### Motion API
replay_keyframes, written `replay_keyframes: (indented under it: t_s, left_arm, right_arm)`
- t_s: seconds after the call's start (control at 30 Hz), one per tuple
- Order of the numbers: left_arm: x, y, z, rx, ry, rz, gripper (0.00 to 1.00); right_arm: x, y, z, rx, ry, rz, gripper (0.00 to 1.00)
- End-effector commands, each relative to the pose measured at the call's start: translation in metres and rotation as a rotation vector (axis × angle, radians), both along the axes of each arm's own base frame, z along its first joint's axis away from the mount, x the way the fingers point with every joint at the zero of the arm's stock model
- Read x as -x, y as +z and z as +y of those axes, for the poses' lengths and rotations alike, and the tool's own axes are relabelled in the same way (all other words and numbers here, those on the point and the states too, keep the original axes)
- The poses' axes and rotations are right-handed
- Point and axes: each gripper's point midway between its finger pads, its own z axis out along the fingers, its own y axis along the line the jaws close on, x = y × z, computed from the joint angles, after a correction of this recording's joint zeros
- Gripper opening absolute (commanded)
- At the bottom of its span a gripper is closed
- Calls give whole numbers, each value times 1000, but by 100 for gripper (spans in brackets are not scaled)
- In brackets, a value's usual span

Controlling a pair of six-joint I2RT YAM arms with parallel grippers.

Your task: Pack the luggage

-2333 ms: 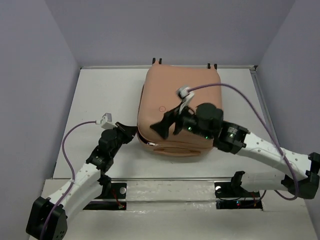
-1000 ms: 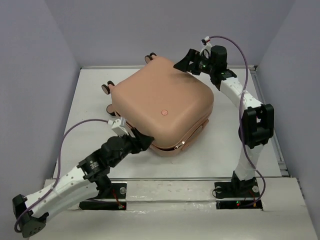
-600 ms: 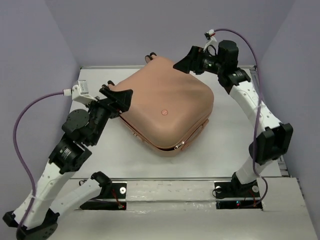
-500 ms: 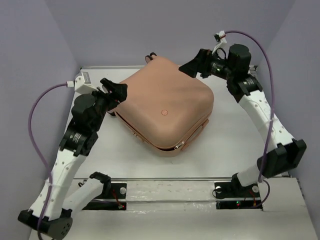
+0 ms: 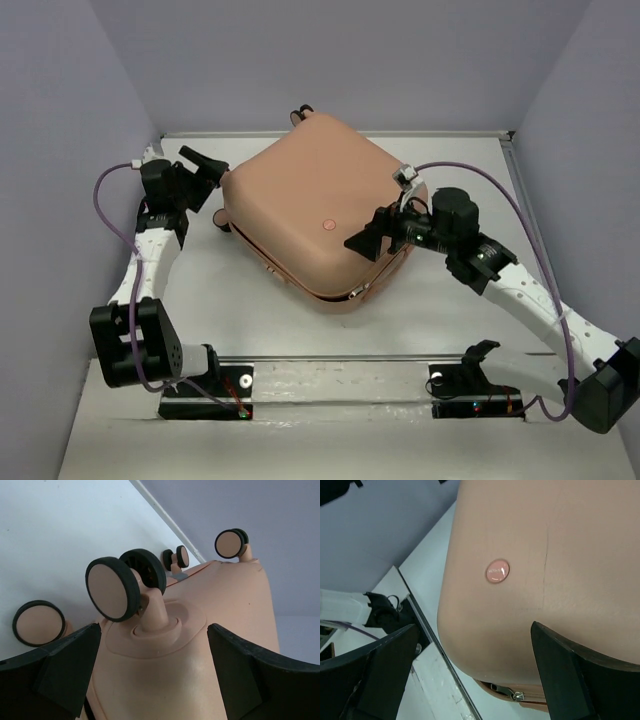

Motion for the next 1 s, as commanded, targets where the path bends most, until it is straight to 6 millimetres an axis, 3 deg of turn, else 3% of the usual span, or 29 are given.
replay_keyframes:
  t_s: [0.0,0.23,0.4,0.5,0.6,0.67,0.73,0.8,0.83,0.97]
  left_arm:
    - [-23,17,-11,91,-55,-129,99]
    - [-50,-10,-17,194,-75,-115,99]
    - [-71,-3,-21,264,-89,-169,99]
    - [-79,8,-23,302,-95,-213,94]
    - [-82,18,-24,330,-101,-251,64]
    - [-81,25,-25,343,-112,-270,37]
    - [-77,43,-29,355,-135,-304,15]
    - [-69,65,-31,349,-154,-338,6]
    - [-66,71,-32,341,-155,-338,6]
    - [-58,137,-36,270,-179,-393,6]
  right_arm:
    - [13,-4,11,-2,18,-65,100]
    - [47,-17,32,8,89,-61,100]
    - [64,-21,41,13,117,-58,100]
    - [72,-25,43,19,126,-56,100]
    - [75,-24,42,15,125,-60,100]
    - [76,-19,37,7,112,-72,100]
    - [74,-18,31,14,83,-75,100]
    - [76,-11,23,7,64,-83,100]
    - [77,-10,21,6,59,-83,100]
    - [72,-16,2,19,-44,-37,100]
